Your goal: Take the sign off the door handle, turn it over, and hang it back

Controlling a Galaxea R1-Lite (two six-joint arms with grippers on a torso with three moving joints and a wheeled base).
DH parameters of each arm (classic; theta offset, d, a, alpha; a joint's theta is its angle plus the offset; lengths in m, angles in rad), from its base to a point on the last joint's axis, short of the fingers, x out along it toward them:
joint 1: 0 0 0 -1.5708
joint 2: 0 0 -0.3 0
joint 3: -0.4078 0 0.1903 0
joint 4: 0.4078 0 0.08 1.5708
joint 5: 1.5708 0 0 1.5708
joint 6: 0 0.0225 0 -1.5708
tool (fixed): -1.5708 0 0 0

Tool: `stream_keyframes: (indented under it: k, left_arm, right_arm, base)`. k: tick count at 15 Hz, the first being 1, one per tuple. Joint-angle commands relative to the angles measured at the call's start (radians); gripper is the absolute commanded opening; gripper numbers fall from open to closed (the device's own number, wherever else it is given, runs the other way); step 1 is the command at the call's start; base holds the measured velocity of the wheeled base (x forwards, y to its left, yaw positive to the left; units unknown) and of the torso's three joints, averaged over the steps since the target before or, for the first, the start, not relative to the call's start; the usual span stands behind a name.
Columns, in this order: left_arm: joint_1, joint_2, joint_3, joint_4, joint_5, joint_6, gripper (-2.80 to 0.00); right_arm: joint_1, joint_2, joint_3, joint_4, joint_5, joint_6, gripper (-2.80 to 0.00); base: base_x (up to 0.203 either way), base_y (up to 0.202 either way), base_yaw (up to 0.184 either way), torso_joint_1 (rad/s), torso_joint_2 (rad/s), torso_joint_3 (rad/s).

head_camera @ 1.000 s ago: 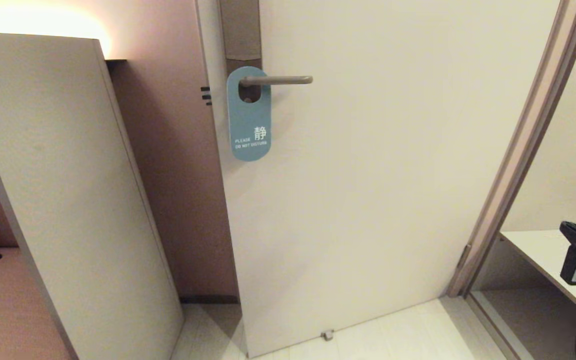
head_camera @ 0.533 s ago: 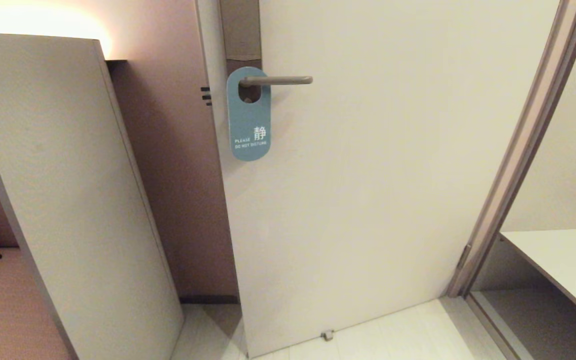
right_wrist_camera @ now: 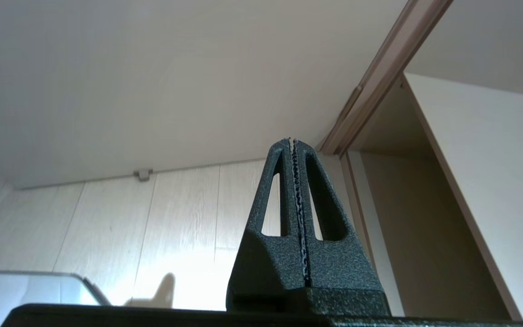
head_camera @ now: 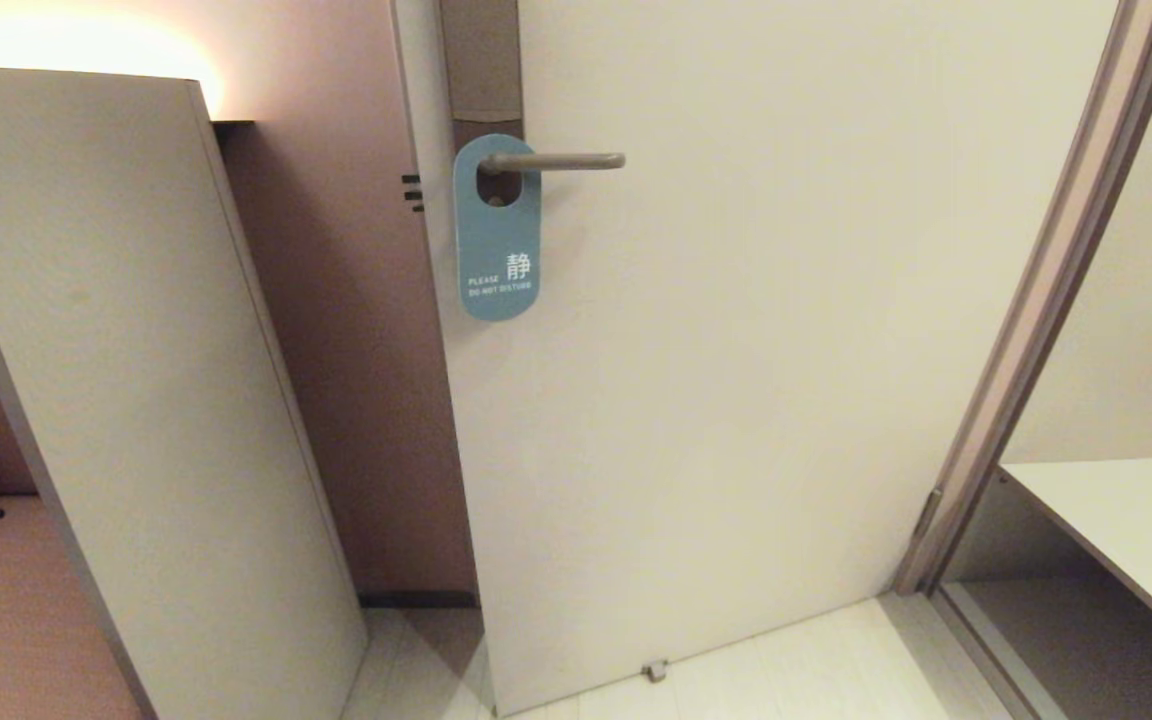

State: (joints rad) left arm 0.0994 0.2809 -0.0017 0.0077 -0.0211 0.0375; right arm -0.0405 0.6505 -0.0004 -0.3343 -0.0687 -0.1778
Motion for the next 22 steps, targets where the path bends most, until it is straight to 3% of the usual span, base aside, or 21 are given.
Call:
stream_keyframes:
  k: [1,10,22]
  left_arm:
    - [0.0,0.001,0.0,0.0,0.0,0.001,-2.8]
    - [0.0,0.001,0.0,0.0,0.0,0.001,-2.8]
    - [0.0,0.001,0.0,0.0,0.0,0.001,-2.8]
  right_arm:
    - [-0.001,-0.095,0.0,0.053,0.0,-0.001,-2.8]
    - [0.003,-0.347,0.0,0.256,0.037,-0.006,-2.8]
    - [0.04,-0.55,0.0,0.274,0.076,-0.001,-2.8]
  base:
    - [0.0,0.0,0.0,0.0,0.0,0.0]
    - [0.0,0.0,0.0,0.0,0.0,0.0]
    - [0.0,0.0,0.0,0.0,0.0,0.0]
